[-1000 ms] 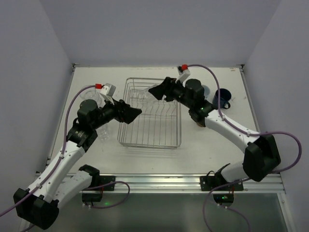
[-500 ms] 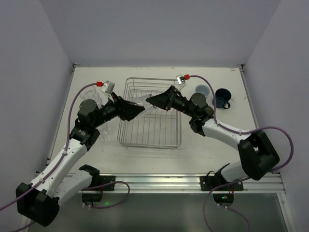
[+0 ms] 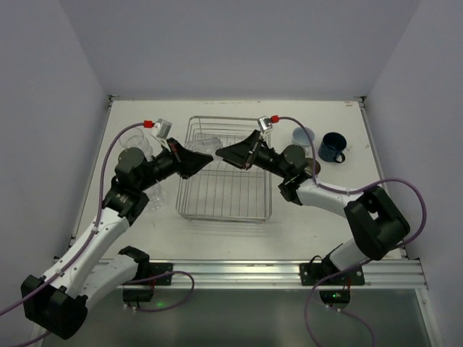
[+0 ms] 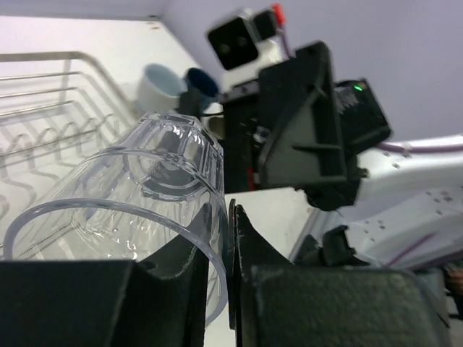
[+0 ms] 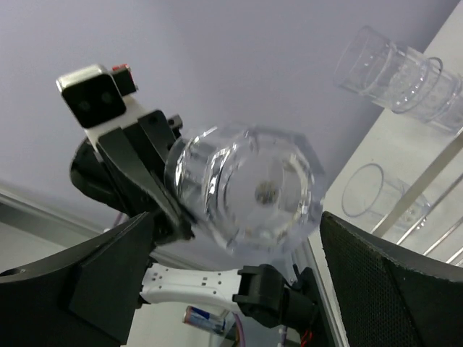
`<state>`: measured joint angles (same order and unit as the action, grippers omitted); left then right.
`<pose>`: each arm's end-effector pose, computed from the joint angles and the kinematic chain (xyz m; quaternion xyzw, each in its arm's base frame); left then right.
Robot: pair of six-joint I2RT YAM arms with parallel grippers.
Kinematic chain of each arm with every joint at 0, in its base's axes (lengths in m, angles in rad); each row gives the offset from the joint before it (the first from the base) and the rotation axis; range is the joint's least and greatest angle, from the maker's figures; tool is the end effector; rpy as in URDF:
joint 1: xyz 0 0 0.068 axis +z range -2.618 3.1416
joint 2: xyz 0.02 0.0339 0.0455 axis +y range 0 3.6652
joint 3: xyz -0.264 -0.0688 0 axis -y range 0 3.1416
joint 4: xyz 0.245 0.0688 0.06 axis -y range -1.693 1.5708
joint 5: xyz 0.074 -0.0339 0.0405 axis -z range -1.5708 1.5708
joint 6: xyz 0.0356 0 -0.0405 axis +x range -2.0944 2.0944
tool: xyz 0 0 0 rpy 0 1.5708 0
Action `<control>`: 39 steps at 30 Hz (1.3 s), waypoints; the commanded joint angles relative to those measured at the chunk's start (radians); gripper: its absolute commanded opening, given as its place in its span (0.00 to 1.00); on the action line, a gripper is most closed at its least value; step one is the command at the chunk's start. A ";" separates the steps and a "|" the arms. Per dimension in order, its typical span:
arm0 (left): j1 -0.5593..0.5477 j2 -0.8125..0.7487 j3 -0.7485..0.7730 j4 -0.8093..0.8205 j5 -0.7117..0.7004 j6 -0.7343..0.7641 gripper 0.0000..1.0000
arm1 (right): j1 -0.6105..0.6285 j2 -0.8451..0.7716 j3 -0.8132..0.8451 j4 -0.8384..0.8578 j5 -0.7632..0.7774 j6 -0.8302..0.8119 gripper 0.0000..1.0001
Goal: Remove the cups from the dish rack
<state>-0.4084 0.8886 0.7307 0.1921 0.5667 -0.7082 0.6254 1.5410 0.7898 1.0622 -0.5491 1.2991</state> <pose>0.1841 -0.1005 0.3427 0.0991 0.6897 -0.5305 0.4827 0.2579 0.2091 0.2860 -0.0194 0.6075 0.7295 0.3136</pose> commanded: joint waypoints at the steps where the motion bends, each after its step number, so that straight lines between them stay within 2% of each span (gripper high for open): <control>1: 0.006 -0.002 0.135 -0.211 -0.180 0.143 0.00 | 0.005 -0.058 -0.046 0.042 0.001 -0.032 0.99; 2: 0.006 0.003 0.165 -0.338 -0.217 0.200 0.00 | 0.005 -0.082 -0.055 0.010 0.003 -0.043 0.99; 7: 0.006 0.055 0.350 -0.687 -0.483 0.346 0.00 | -0.004 -0.180 -0.110 -0.149 0.003 -0.160 0.99; 9: 0.006 0.097 0.400 -0.871 -0.583 0.365 0.00 | -0.003 -0.244 -0.124 -0.276 0.029 -0.213 0.99; 11: 0.006 0.122 0.447 -1.016 -0.614 0.384 0.00 | -0.004 -0.291 -0.118 -0.437 0.050 -0.306 0.99; 14: 0.006 0.145 0.461 -1.153 -0.677 0.386 0.00 | -0.003 -0.380 -0.077 -0.658 0.110 -0.441 0.99; 16: 0.008 0.142 0.447 -1.198 -0.741 0.374 0.00 | -0.004 -0.439 -0.054 -0.738 0.144 -0.521 0.99; 22: 0.038 0.208 0.354 -1.214 -0.841 0.349 0.00 | -0.003 -0.513 0.043 -1.048 0.092 -0.711 0.99; 23: 0.055 0.220 0.340 -1.211 -0.859 0.354 0.00 | -0.003 -0.527 0.031 -1.056 0.101 -0.724 0.99; 27: 0.157 0.262 0.280 -1.155 -0.768 0.381 0.00 | -0.004 -0.588 -0.015 -1.059 0.166 -0.765 0.99; 30: 0.164 0.280 0.311 -1.174 -0.803 0.378 0.00 | -0.003 -0.591 -0.017 -1.059 0.169 -0.781 0.99; 39: 0.169 0.314 0.343 -1.191 -0.760 0.380 0.00 | -0.003 -0.601 -0.032 -1.059 0.166 -0.784 0.99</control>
<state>-0.2478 1.1912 1.0317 -0.9779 -0.2123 -0.3550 0.6262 0.9596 0.7639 0.0090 -0.4084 0.5404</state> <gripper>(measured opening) 0.141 0.989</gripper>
